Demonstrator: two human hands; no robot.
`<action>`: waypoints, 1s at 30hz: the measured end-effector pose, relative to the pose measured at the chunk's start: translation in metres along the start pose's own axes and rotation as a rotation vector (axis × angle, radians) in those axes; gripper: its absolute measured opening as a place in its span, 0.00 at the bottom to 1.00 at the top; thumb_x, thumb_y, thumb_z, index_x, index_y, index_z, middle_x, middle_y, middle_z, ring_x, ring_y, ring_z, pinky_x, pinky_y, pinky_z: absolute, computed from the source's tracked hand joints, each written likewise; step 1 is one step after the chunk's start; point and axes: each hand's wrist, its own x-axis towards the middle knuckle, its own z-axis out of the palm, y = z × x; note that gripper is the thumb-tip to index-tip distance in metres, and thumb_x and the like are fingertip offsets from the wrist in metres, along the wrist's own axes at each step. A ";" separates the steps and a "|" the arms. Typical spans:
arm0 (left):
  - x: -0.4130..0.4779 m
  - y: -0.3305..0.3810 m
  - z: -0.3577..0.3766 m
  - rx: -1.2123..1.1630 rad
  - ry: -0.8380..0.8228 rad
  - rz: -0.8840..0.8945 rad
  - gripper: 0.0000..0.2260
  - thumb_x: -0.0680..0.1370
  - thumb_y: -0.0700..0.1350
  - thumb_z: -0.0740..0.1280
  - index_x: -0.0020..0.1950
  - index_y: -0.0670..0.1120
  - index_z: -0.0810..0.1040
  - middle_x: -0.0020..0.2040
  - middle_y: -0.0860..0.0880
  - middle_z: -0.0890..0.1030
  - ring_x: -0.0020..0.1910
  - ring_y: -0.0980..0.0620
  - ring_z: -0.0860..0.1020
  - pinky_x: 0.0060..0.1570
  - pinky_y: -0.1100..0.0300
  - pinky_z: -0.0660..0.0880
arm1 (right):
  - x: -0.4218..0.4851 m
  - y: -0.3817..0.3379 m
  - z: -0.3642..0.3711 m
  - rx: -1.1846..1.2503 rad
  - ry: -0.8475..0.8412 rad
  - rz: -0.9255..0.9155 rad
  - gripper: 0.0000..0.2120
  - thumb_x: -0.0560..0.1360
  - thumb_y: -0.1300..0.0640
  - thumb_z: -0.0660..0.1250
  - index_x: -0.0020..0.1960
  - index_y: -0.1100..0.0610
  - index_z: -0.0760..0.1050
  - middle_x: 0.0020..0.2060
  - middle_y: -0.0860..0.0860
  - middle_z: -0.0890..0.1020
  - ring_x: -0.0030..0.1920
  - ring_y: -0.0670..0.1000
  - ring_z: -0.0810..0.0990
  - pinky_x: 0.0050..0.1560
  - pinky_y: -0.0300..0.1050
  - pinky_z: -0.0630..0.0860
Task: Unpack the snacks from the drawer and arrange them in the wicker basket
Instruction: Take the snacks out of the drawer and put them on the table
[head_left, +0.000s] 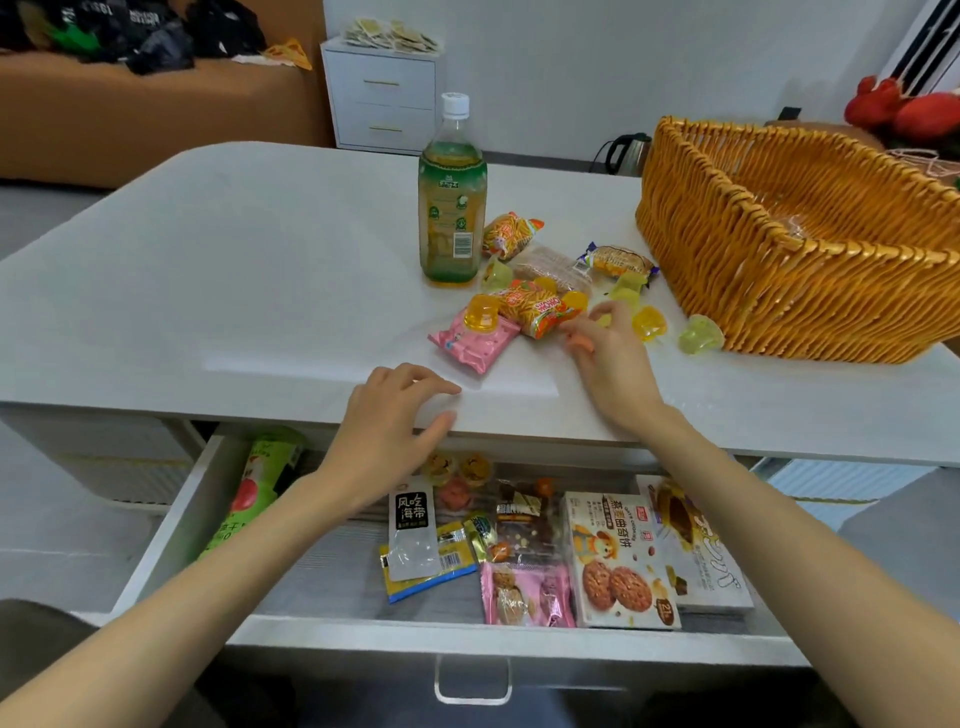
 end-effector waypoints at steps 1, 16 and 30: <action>0.001 0.000 0.002 -0.006 0.001 -0.001 0.13 0.79 0.50 0.63 0.64 0.54 0.77 0.62 0.53 0.74 0.61 0.51 0.68 0.57 0.57 0.62 | 0.005 0.004 0.001 -0.027 -0.008 0.009 0.10 0.77 0.62 0.66 0.57 0.57 0.80 0.56 0.60 0.71 0.51 0.63 0.75 0.50 0.47 0.71; -0.041 0.011 0.017 0.258 -0.414 0.559 0.15 0.79 0.55 0.56 0.53 0.52 0.79 0.48 0.54 0.79 0.44 0.54 0.78 0.39 0.60 0.73 | -0.100 -0.057 -0.066 0.003 -0.404 -0.049 0.09 0.77 0.43 0.64 0.50 0.48 0.71 0.39 0.42 0.77 0.36 0.41 0.75 0.35 0.35 0.71; -0.041 -0.034 0.065 0.137 -0.746 -0.478 0.46 0.72 0.62 0.70 0.79 0.46 0.48 0.74 0.40 0.58 0.73 0.39 0.56 0.69 0.51 0.61 | -0.120 -0.028 0.039 -0.272 -0.919 0.062 0.38 0.77 0.40 0.62 0.78 0.53 0.49 0.76 0.54 0.58 0.76 0.57 0.55 0.75 0.54 0.57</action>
